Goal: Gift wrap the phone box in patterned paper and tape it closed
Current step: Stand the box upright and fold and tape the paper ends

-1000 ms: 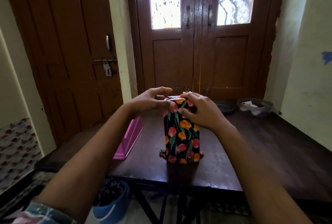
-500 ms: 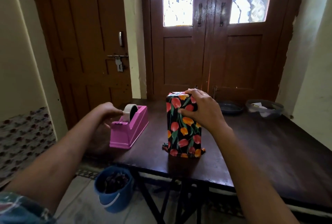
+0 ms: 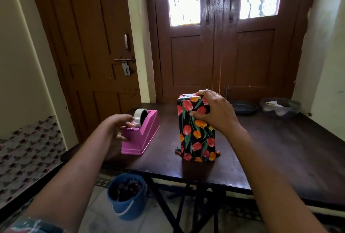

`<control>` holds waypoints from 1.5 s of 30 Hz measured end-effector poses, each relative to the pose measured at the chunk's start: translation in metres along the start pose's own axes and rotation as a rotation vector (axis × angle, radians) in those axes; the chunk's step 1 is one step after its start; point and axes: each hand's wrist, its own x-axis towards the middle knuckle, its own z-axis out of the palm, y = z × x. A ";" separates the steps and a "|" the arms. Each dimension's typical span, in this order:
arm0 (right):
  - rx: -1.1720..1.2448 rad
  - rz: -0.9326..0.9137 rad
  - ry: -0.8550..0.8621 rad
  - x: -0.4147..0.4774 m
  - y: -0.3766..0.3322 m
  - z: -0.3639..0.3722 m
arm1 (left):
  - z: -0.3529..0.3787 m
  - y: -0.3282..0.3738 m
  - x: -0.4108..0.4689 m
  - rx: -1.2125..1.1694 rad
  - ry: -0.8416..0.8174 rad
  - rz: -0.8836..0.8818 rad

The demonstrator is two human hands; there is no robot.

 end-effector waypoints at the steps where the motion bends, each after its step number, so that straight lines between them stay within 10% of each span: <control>1: -0.001 0.003 -0.003 0.000 -0.001 0.000 | -0.001 -0.001 -0.001 -0.038 0.001 0.004; 21: -0.005 0.024 0.005 0.003 0.002 0.001 | 0.016 -0.058 -0.001 -0.729 0.194 0.204; 35: -0.009 -0.001 0.022 0.003 0.004 0.001 | 0.021 -0.081 0.006 -0.429 0.201 0.197; 45: 0.024 0.018 -0.038 0.008 0.005 -0.007 | -0.012 -0.077 -0.004 0.194 0.314 0.268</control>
